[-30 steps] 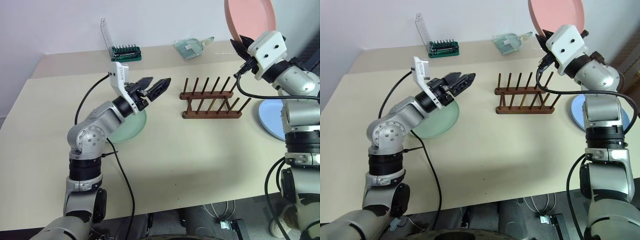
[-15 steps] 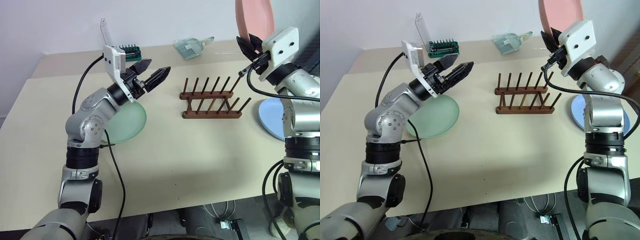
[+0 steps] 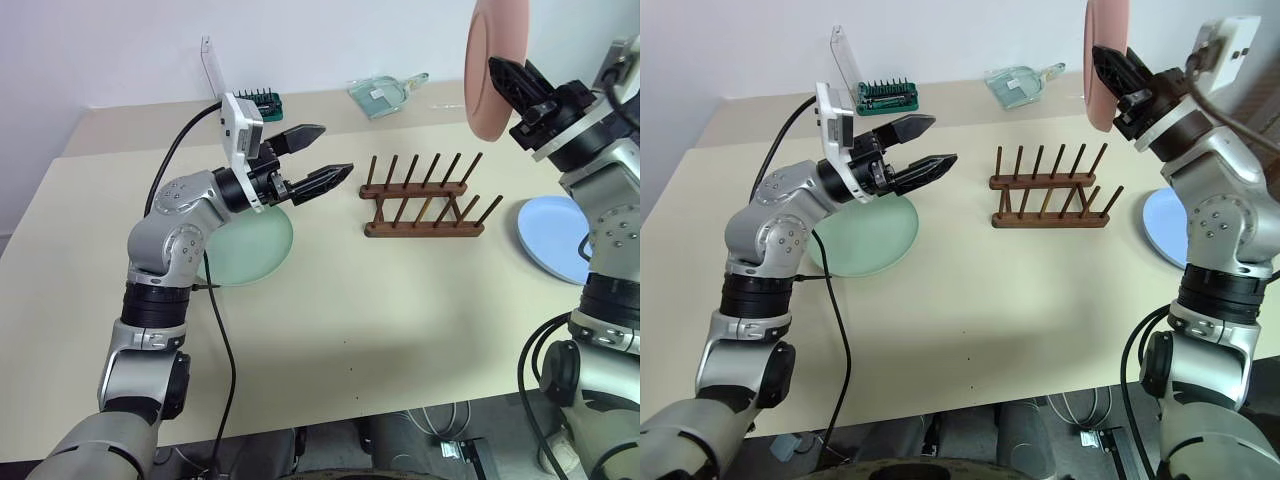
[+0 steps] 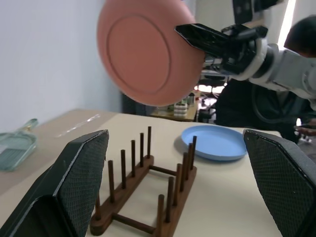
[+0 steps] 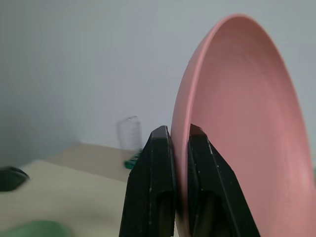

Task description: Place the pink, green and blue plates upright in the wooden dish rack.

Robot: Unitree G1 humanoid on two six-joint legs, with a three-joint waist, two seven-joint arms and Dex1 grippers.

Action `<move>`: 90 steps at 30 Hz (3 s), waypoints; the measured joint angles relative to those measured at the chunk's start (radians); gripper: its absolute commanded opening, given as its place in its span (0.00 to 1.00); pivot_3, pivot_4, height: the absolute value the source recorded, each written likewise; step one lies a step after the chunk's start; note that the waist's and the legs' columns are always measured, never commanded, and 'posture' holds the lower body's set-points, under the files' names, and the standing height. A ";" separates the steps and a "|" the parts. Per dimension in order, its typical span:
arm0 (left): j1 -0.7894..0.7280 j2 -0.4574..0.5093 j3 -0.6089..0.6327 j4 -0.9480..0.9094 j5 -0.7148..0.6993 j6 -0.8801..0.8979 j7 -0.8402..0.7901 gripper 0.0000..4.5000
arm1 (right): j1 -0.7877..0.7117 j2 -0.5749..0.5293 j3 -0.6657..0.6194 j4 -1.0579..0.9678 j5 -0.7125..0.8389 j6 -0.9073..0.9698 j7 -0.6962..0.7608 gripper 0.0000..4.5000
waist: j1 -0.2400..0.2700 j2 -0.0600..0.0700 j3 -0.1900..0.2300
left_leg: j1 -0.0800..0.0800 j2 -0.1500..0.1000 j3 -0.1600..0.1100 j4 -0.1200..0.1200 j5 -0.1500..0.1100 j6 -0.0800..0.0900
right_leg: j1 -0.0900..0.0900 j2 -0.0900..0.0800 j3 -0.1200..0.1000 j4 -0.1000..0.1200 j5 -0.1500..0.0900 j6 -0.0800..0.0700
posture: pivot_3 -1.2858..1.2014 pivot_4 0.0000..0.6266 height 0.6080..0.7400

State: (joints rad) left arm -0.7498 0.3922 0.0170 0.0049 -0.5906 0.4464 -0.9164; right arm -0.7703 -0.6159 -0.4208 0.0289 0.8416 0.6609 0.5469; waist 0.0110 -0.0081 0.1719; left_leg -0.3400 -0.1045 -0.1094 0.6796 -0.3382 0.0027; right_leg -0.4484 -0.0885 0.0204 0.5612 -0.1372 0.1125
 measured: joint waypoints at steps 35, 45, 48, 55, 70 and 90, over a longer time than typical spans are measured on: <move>0.044 0.098 0.005 -0.026 0.011 -0.035 -0.127 1.00 | 0.104 -0.077 -0.185 0.289 0.163 0.288 0.055 0.35 | -0.001 0.001 0.000 | 0.000 0.000 0.001 0.000 -0.002 0.003 | 0.000 0.000 0.000 0.000 0.000 0.000 | 0.52 0.24 1.00; 0.044 0.103 0.005 -0.026 0.012 -0.035 -0.127 1.00 | 0.124 -0.077 -0.167 0.293 0.107 0.227 0.083 0.99 | -0.001 0.001 0.000 | 0.000 0.000 0.001 0.000 -0.001 0.003 | 0.000 0.000 0.000 0.000 0.000 0.000 | 0.52 0.24 1.00; 0.044 0.104 0.005 -0.026 0.012 -0.035 -0.127 1.00 | 0.113 -0.082 -0.161 0.289 0.061 0.141 0.087 0.99 | -0.001 0.001 0.000 | 0.000 0.000 0.001 0.000 -0.001 0.002 | 0.000 0.000 0.000 0.000 0.000 0.000 | 0.52 0.24 1.00; 0.051 0.105 0.004 -0.025 0.018 -0.039 -0.124 1.00 | 0.080 -0.104 -0.160 0.278 -0.061 -0.145 0.109 0.99 | -0.001 0.001 0.000 | 0.000 0.000 0.001 0.000 -0.001 0.001 | 0.000 0.000 0.000 0.000 0.000 0.000 | 0.52 0.24 1.00; -0.205 0.304 -0.082 0.545 0.349 0.223 0.085 1.00 | 0.303 -0.192 0.001 -0.294 0.158 -0.015 0.409 0.99 | -0.005 0.003 0.000 | 0.000 0.001 0.000 0.000 -0.002 0.003 | 0.000 0.001 -0.001 0.000 0.000 0.001 | 0.52 0.24 1.00; -0.300 0.353 -0.150 0.848 0.412 0.674 -0.052 1.00 | 0.406 -0.183 0.128 -0.338 0.022 -0.088 0.471 0.99 | 0.001 0.000 0.002 | 0.000 -0.001 0.000 0.002 0.000 0.000 | 0.000 -0.001 -0.002 0.002 0.000 0.001 | 0.52 0.24 1.00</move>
State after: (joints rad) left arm -1.0494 0.7450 -0.1327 0.8533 -0.1784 1.1199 -0.9683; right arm -0.3648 -0.7988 -0.2931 -0.3096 0.8635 0.5729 1.0175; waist 0.0117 -0.0079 0.1737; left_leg -0.3404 -0.1050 -0.1096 0.6813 -0.3386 0.0032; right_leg -0.4486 -0.0892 0.0187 0.5630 -0.1376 0.1138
